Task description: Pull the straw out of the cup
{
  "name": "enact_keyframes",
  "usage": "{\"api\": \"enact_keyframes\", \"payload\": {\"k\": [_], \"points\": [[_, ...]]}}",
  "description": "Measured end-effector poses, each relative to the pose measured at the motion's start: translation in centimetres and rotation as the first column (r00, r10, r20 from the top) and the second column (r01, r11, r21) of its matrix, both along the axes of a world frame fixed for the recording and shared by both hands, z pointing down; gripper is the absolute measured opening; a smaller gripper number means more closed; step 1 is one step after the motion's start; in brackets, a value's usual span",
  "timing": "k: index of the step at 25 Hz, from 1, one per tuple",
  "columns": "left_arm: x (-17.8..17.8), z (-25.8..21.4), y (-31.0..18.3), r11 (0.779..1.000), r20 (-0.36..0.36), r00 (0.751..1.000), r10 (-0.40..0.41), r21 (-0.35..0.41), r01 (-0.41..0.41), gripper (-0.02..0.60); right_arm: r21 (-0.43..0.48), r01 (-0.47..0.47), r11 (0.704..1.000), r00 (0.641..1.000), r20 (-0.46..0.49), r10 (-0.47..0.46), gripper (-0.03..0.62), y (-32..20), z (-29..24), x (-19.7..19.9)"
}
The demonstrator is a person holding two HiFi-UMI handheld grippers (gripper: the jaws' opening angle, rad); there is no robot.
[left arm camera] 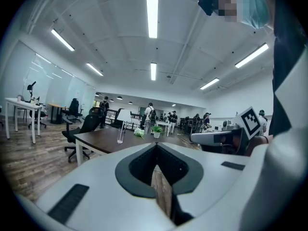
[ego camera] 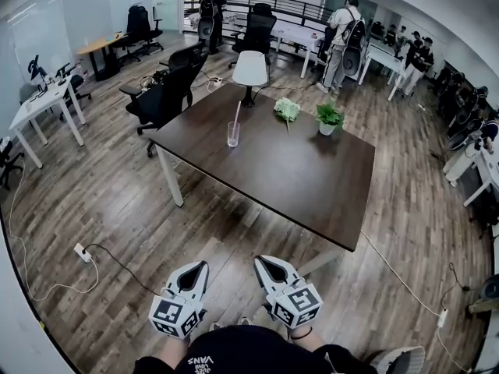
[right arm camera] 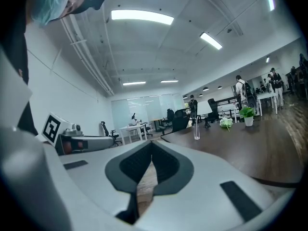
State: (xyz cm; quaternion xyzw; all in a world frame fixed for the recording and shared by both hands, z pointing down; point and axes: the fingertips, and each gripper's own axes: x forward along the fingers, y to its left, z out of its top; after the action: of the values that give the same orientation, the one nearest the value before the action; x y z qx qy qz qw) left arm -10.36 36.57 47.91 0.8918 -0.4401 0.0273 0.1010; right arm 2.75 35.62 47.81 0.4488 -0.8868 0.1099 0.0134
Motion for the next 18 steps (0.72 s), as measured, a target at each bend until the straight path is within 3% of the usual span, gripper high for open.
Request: {"api": "enact_keyframes", "payload": {"k": [18], "points": [[3.3, 1.0, -0.4, 0.996, 0.0, 0.996, -0.091, -0.006, 0.091, 0.011, -0.003, 0.077, 0.997, 0.997, 0.001, -0.077, 0.018, -1.8, 1.1, 3.4]]}}
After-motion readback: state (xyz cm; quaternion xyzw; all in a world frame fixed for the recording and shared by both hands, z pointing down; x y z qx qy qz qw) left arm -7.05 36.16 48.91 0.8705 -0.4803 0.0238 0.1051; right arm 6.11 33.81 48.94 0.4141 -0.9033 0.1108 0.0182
